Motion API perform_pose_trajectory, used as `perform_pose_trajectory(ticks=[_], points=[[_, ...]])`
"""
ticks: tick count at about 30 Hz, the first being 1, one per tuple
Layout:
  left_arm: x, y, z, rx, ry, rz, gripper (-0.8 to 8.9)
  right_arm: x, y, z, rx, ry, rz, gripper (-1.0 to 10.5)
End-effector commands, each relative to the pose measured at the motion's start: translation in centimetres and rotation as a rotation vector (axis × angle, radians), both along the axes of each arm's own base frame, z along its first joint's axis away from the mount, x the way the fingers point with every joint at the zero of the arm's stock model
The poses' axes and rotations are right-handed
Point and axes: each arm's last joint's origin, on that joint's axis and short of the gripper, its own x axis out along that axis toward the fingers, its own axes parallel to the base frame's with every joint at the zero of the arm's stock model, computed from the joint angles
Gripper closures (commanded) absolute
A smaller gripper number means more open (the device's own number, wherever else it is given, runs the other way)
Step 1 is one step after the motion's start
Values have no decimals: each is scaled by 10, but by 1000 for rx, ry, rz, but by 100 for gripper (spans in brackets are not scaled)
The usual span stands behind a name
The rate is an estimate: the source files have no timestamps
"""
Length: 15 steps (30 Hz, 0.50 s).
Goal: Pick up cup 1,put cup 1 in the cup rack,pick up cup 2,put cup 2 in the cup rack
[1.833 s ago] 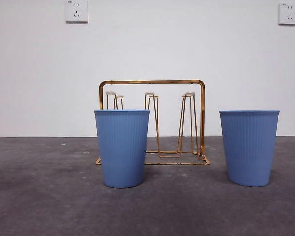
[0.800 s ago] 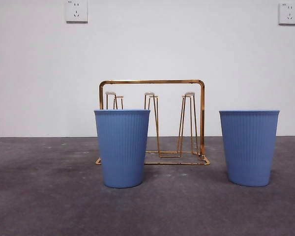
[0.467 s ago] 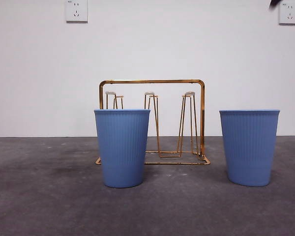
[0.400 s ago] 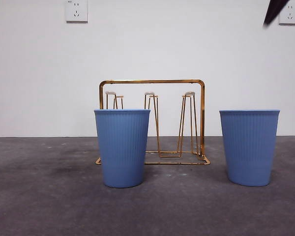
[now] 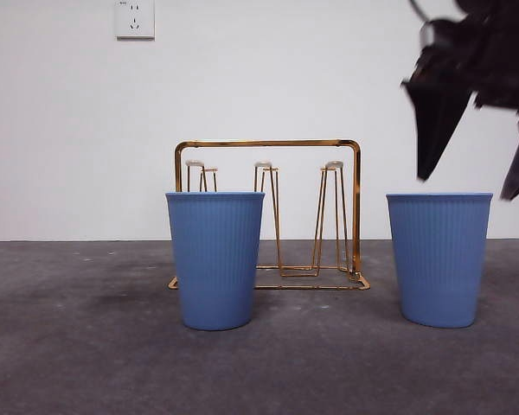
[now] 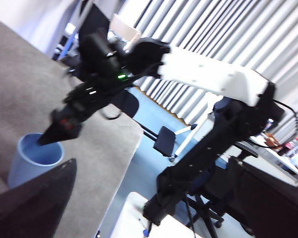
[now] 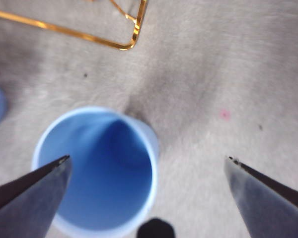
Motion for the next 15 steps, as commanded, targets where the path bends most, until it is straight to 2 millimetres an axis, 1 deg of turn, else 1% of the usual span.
perform_pose_trajectory(ticks=[1,3,6,7,8,10,11,13,15], points=[[1,-4,4,-21,8,-18,104,7,5,-11,-22,19,11,514],[2,-8,5,-33,2,-27,104,11,8,-18,-31,38,14,577],[4,-13,6,-40,0,-13,104,16,9,-28,-39,68,14,579],[5,-14,7,-42,-5,-14,104,18,9,-32,-42,79,14,599],[6,-16,7,-45,-7,-15,104,19,10,-34,-44,88,14,648],[7,-19,8,-52,-2,-9,104,21,10,-39,-48,103,15,781],[8,-21,8,-56,-6,-9,104,21,11,-41,-47,105,16,814],[9,-24,9,-64,-7,-7,104,22,11,-41,-44,97,16,837],[10,-27,10,-74,-5,-6,104,23,11,-40,-39,81,19,926]])
